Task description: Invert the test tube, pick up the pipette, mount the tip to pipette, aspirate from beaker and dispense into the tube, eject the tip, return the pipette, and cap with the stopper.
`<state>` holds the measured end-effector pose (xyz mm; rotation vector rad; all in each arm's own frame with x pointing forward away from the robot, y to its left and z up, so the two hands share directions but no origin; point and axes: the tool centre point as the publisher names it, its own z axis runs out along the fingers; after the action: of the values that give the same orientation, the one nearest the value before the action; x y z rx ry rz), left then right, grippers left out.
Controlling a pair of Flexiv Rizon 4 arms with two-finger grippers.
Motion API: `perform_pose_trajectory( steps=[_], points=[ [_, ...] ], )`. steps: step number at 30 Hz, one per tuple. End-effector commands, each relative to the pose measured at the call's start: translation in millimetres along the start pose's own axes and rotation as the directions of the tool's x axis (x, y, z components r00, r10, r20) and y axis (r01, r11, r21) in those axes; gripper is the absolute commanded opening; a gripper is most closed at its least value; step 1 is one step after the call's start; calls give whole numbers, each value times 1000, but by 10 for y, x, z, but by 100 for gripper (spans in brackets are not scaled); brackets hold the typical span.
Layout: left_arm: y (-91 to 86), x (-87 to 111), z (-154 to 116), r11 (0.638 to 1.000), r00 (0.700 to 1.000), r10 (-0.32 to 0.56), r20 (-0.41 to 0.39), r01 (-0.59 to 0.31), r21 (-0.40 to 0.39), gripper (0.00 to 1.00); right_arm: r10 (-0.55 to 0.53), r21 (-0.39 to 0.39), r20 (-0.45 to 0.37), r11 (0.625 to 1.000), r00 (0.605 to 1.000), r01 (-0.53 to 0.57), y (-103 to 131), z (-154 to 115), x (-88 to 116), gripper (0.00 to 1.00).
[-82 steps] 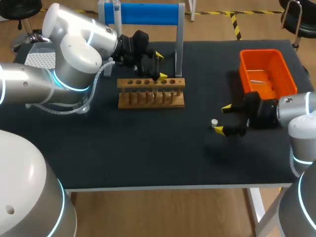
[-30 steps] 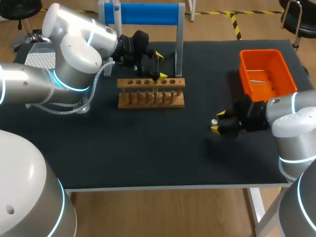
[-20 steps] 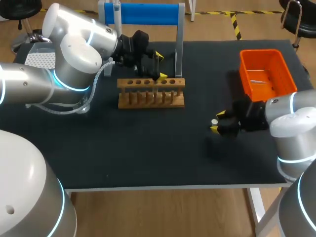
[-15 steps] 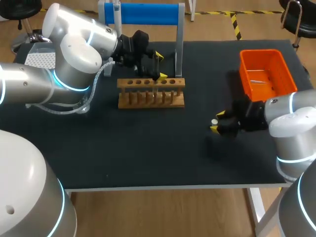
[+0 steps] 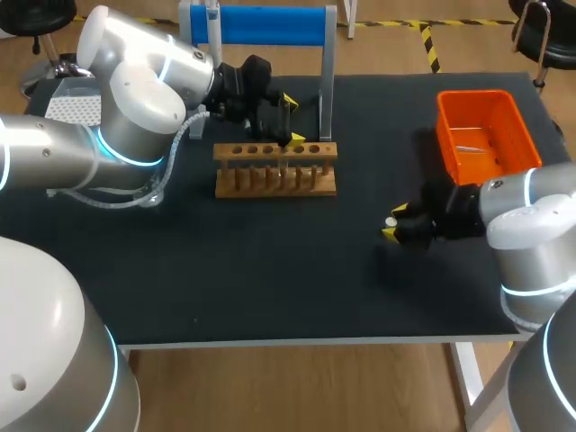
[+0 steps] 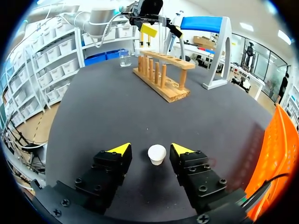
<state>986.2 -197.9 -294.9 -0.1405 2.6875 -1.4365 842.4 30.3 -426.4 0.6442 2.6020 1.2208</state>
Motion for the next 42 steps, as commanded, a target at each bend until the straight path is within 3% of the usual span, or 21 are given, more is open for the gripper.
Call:
perform_pose_trajectory(
  steps=[1,42],
  points=[
    [0,-2,-4,1000,1000,-1,-1,1,-1,100,0,1,5,1000,1000,0,-9,26,-7,53],
    [0,-2,-4,1000,1000,-1,-1,1,-1,100,6,5,13,1000,1000,-6,-20,63,-33,43]
  ],
)
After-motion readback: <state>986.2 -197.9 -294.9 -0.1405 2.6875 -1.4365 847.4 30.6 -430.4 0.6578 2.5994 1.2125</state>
